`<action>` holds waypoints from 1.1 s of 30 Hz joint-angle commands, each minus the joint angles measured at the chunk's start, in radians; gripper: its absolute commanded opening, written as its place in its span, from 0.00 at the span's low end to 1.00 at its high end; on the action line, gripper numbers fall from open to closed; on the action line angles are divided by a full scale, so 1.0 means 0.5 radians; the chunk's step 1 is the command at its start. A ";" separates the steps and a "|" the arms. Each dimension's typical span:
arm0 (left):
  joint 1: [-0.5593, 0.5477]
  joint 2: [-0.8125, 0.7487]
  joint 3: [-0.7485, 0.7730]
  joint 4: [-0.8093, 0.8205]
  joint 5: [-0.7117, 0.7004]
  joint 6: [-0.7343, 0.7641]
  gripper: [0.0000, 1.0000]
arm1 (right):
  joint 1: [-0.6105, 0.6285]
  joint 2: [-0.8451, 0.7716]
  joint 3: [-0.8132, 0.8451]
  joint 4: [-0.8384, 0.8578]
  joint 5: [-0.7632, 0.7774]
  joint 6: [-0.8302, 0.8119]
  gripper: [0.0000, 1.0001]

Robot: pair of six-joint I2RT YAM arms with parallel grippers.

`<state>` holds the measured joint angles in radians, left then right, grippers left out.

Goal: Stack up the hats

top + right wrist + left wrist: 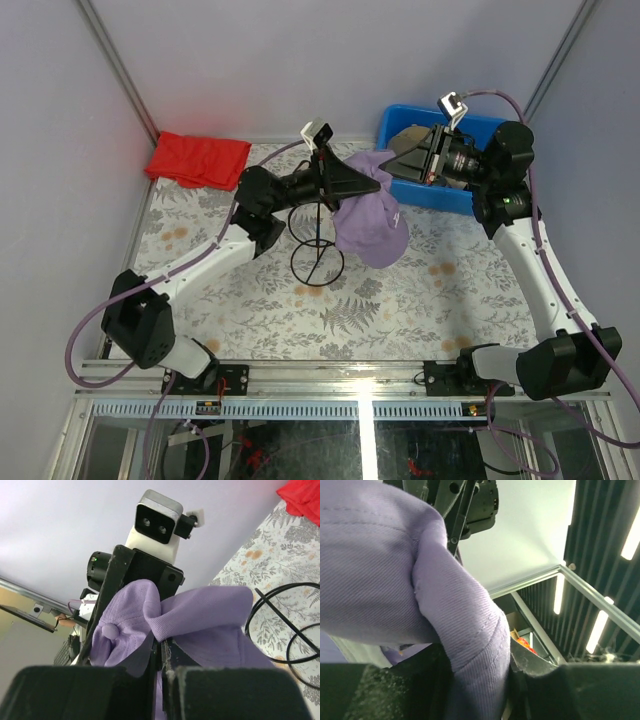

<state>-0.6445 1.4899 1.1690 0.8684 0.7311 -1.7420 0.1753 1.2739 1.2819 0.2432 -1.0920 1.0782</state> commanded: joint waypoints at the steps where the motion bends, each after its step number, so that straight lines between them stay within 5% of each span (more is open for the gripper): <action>1: 0.008 0.024 0.078 -0.052 0.041 0.221 0.30 | -0.010 -0.095 0.081 -0.111 0.042 -0.097 0.06; 4: 0.093 0.084 0.136 0.166 0.059 0.137 0.28 | -0.009 -0.146 0.093 -0.242 0.095 -0.198 0.16; 6: 0.177 0.106 0.162 0.322 0.049 0.073 0.27 | -0.014 -0.174 0.118 -0.399 0.160 -0.304 0.36; 9: 0.321 0.124 0.161 0.537 -0.002 -0.051 0.24 | -0.046 -0.207 0.159 -0.584 0.241 -0.435 0.50; 12: 0.422 0.170 0.173 0.677 -0.017 -0.187 0.01 | -0.118 -0.229 0.154 -0.617 0.272 -0.446 0.56; 17: 0.503 0.246 0.159 0.987 -0.181 -0.400 0.00 | -0.217 -0.229 0.071 -0.631 0.332 -0.315 0.60; 26: 0.517 0.400 0.383 1.351 -0.423 -0.670 0.00 | -0.219 -0.299 -0.843 0.923 0.418 1.091 0.62; 33: 0.519 0.391 0.416 1.301 -0.405 -0.624 0.00 | -0.203 -0.324 -1.006 1.303 0.514 1.481 0.63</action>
<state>-0.3908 1.6974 1.3621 1.4330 0.5632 -2.0426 0.0654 1.1519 0.7723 0.6353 -0.8719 1.6421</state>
